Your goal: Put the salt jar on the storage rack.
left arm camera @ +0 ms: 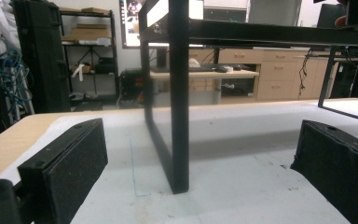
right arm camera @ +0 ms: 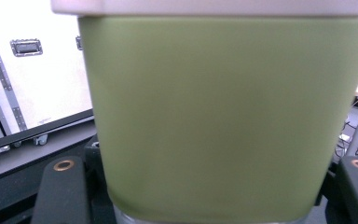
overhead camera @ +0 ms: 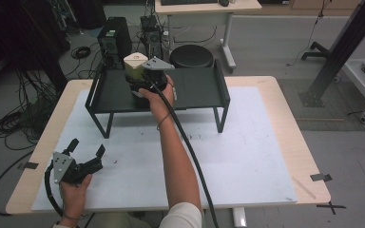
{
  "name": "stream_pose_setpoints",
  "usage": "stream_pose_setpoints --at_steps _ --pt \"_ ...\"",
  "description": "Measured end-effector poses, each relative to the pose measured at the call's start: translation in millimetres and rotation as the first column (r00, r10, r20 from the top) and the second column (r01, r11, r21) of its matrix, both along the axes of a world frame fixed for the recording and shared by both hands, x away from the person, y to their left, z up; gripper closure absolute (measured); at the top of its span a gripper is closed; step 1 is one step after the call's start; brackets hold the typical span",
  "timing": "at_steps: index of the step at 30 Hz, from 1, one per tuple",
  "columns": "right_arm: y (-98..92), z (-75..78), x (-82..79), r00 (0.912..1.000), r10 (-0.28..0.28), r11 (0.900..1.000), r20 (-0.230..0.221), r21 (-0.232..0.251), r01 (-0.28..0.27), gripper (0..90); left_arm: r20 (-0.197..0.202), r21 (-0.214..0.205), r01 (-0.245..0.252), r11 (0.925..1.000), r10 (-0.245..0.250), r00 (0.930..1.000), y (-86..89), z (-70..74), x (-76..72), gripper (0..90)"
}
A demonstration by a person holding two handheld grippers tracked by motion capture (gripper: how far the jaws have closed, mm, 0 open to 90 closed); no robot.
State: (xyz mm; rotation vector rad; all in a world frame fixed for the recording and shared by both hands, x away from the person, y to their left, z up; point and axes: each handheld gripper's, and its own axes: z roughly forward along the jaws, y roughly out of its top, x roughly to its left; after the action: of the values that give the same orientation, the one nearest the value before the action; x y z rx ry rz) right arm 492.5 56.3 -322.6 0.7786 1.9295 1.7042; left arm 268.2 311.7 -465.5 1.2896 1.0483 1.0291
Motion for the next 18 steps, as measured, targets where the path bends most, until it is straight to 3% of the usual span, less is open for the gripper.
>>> stream_pose_setpoints --at_steps 18 --pt "0.3 -0.5 0.0 1.0000 -0.002 1.0000 0.002 0.004 0.002 30.0 0.000 0.000 0.000 1.0000 0.000 1.0000 0.0 0.0 0.0 2.9"
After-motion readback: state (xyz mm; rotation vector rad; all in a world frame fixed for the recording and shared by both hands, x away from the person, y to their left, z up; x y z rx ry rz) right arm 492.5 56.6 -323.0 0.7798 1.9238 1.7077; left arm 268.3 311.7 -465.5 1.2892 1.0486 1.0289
